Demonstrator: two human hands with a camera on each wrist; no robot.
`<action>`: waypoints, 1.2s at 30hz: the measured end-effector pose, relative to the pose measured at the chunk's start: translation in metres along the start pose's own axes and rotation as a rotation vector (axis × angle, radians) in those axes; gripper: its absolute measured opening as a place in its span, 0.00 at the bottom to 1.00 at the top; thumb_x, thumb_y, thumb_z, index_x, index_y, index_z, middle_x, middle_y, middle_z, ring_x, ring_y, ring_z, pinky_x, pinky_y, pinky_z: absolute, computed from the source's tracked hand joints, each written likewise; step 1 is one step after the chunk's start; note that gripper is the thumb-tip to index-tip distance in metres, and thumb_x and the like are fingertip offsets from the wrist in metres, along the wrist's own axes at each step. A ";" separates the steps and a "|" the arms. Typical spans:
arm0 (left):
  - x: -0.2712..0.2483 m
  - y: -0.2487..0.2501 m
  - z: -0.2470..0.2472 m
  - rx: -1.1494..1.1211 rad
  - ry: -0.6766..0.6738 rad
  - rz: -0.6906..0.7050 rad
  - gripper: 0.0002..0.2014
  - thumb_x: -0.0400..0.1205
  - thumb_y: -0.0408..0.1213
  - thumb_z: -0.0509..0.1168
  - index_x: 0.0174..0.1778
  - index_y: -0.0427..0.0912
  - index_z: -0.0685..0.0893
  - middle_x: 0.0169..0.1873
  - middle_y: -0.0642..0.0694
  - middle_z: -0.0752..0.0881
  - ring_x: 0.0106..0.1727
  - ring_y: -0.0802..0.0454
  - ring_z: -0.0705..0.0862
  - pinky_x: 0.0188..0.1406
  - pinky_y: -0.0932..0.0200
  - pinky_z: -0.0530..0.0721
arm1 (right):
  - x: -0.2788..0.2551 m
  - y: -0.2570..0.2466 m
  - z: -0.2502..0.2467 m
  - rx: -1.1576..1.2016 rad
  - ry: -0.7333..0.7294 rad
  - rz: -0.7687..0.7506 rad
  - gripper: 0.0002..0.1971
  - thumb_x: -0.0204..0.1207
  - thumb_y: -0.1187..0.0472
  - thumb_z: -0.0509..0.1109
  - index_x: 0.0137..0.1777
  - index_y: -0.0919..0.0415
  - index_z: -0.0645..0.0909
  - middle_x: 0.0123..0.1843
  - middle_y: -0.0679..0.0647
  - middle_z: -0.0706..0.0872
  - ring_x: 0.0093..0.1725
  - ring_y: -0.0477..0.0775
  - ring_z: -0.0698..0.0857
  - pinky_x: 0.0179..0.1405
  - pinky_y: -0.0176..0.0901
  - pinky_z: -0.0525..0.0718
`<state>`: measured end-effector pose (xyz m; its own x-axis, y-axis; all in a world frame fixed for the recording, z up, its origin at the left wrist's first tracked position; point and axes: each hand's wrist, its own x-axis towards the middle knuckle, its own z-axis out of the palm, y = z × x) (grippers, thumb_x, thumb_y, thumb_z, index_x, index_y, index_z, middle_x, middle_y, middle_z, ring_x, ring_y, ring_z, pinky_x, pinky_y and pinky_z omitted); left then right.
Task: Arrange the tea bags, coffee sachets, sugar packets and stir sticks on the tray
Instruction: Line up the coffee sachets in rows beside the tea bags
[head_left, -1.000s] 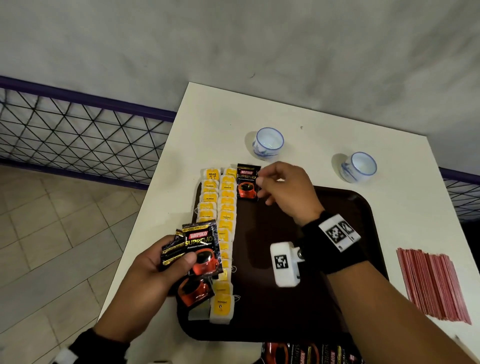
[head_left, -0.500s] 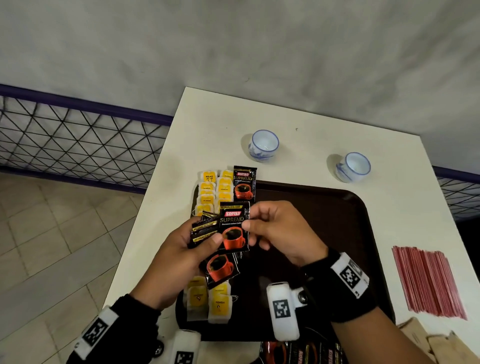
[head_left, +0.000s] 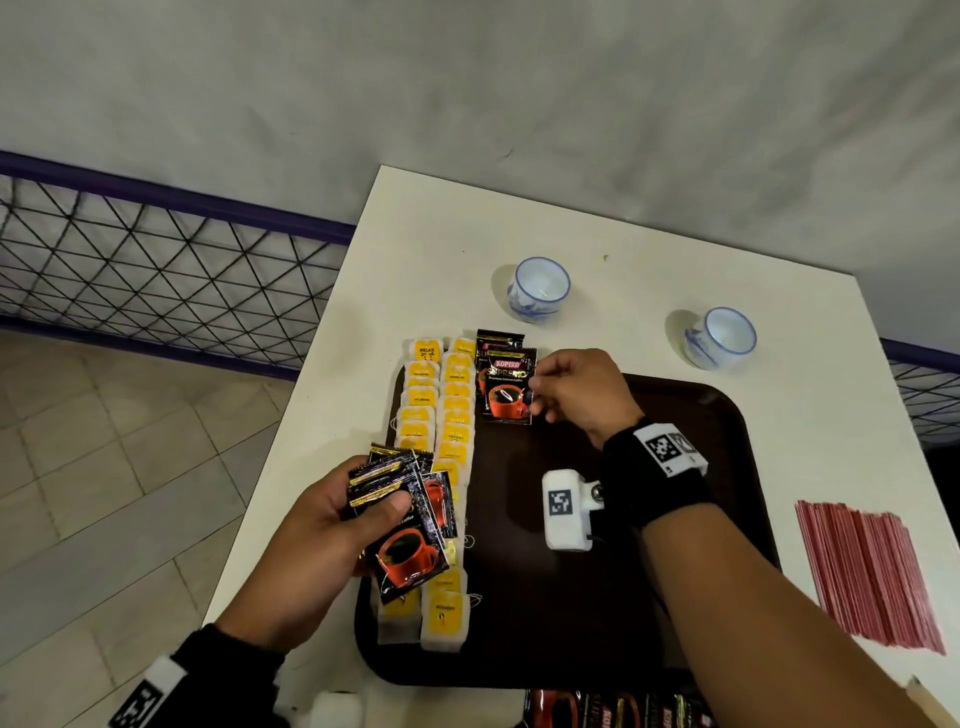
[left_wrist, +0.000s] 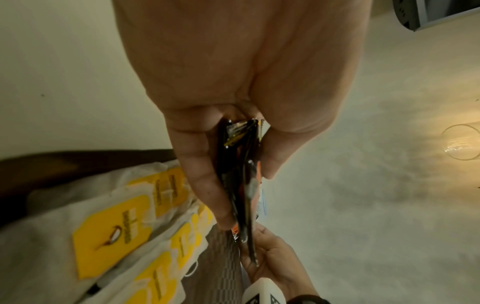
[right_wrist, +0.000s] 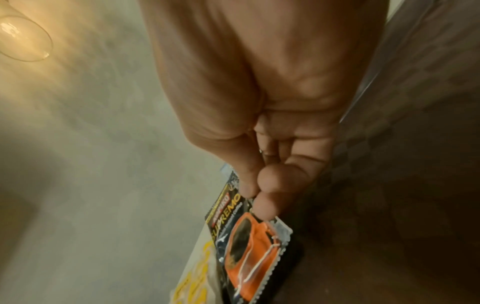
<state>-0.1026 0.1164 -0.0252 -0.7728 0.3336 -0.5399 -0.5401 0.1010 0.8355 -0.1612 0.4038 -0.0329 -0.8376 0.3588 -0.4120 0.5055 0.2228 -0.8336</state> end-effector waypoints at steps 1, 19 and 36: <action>0.000 -0.001 0.000 0.001 0.002 -0.006 0.15 0.85 0.33 0.67 0.67 0.48 0.84 0.55 0.46 0.93 0.54 0.43 0.93 0.50 0.40 0.90 | 0.002 0.000 0.002 -0.008 -0.002 0.005 0.10 0.76 0.77 0.71 0.38 0.64 0.81 0.31 0.60 0.84 0.23 0.54 0.84 0.18 0.39 0.78; -0.001 0.000 0.003 0.029 0.014 -0.041 0.15 0.84 0.35 0.68 0.67 0.49 0.84 0.55 0.47 0.93 0.53 0.46 0.93 0.45 0.48 0.91 | -0.001 -0.007 0.020 0.036 0.033 0.106 0.07 0.77 0.78 0.67 0.41 0.68 0.79 0.38 0.66 0.87 0.24 0.57 0.87 0.23 0.43 0.86; 0.004 0.004 0.007 0.034 -0.012 0.009 0.13 0.85 0.35 0.67 0.65 0.51 0.84 0.54 0.47 0.93 0.53 0.45 0.93 0.50 0.38 0.92 | -0.007 -0.002 0.015 0.095 0.080 0.093 0.05 0.77 0.74 0.72 0.43 0.67 0.79 0.36 0.65 0.87 0.27 0.61 0.89 0.31 0.49 0.90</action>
<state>-0.1057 0.1250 -0.0229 -0.7733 0.3454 -0.5317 -0.5218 0.1298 0.8432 -0.1594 0.3874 -0.0334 -0.7669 0.4460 -0.4615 0.5549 0.0994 -0.8260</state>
